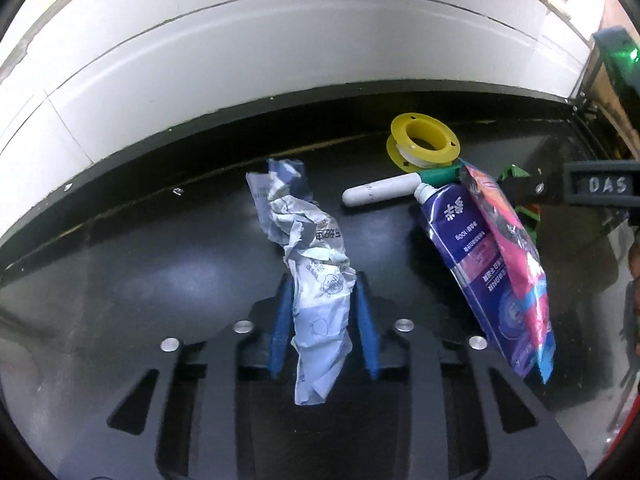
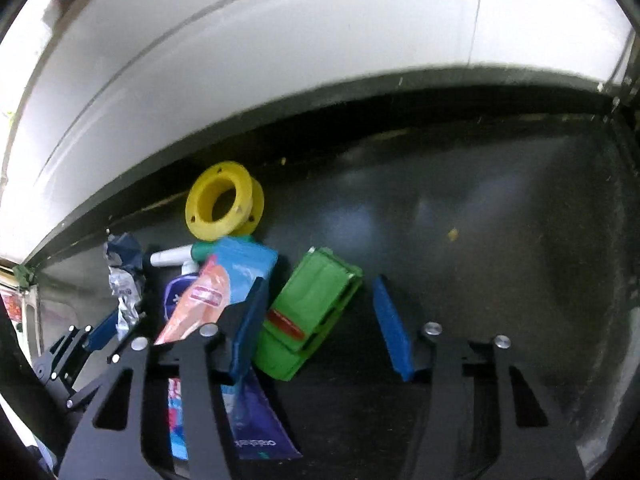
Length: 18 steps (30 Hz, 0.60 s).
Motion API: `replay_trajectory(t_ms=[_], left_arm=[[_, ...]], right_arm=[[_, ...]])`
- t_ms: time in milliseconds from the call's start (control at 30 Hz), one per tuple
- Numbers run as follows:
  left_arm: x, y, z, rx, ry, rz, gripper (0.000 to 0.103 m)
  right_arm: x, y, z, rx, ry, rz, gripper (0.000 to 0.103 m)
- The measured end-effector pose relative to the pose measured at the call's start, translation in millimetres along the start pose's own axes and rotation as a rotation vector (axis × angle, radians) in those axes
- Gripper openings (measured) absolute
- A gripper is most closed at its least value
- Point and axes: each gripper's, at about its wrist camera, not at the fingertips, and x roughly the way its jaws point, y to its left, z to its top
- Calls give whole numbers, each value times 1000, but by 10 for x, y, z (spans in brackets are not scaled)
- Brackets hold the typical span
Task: Collect trash
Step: 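Grasp the crumpled silver-blue wrapper with left tool while right tool grasps green toy car, then carry wrapper and toy car over the bin and open both tools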
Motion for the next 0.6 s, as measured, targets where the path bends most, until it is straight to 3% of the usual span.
replay_trajectory(t_ms=[67, 100, 300, 600], left_arm=[[-3, 24, 15, -18, 19, -27, 28], [-6, 31, 32, -24, 24, -37, 27], [-205, 122, 61, -71, 17, -53, 24], [-944, 70, -129, -51, -38, -38, 24]], right_arm=[[6, 66, -12, -19, 2, -7, 46], [7, 105, -20, -15, 4, 4, 37], [-322, 218, -26, -68, -84, -51, 36], [-1085, 201, -205, -116, -177, -52, 36]])
